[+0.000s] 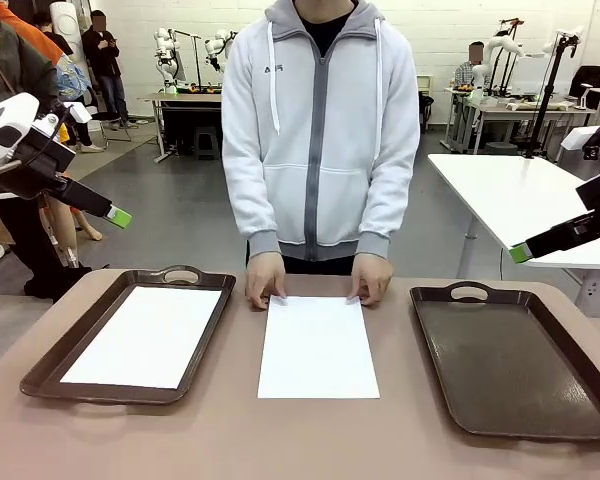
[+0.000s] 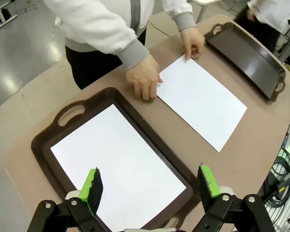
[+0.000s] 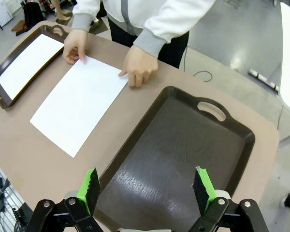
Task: Sort the A4 documents.
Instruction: Receive the A4 Paper.
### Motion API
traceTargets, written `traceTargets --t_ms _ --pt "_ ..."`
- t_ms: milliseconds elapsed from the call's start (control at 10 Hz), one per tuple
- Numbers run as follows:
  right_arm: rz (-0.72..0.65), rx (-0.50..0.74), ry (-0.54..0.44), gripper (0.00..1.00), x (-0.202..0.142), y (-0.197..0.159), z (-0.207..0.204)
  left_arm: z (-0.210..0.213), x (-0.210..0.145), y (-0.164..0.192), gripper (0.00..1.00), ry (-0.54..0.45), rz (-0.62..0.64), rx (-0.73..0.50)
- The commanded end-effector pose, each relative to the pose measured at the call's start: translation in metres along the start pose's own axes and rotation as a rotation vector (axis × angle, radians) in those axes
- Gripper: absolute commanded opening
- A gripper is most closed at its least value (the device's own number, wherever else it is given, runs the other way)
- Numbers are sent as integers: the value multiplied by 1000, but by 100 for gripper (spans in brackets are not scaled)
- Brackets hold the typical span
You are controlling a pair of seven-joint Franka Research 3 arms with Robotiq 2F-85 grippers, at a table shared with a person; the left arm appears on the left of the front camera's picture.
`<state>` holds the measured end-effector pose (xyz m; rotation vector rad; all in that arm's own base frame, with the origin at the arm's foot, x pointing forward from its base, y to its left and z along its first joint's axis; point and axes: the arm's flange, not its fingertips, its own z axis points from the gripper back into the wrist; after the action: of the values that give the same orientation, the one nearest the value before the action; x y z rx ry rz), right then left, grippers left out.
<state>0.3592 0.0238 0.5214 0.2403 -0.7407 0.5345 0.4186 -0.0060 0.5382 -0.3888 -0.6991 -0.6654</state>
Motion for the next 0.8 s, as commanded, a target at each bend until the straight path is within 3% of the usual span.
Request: traceTargets --t_ms 0,700 --pt "0 6 0 100 0 0 -1 0 -2 0 100 1 -16 21" --pt "0 6 0 100 0 0 -1 0 -2 0 100 1 -16 21"
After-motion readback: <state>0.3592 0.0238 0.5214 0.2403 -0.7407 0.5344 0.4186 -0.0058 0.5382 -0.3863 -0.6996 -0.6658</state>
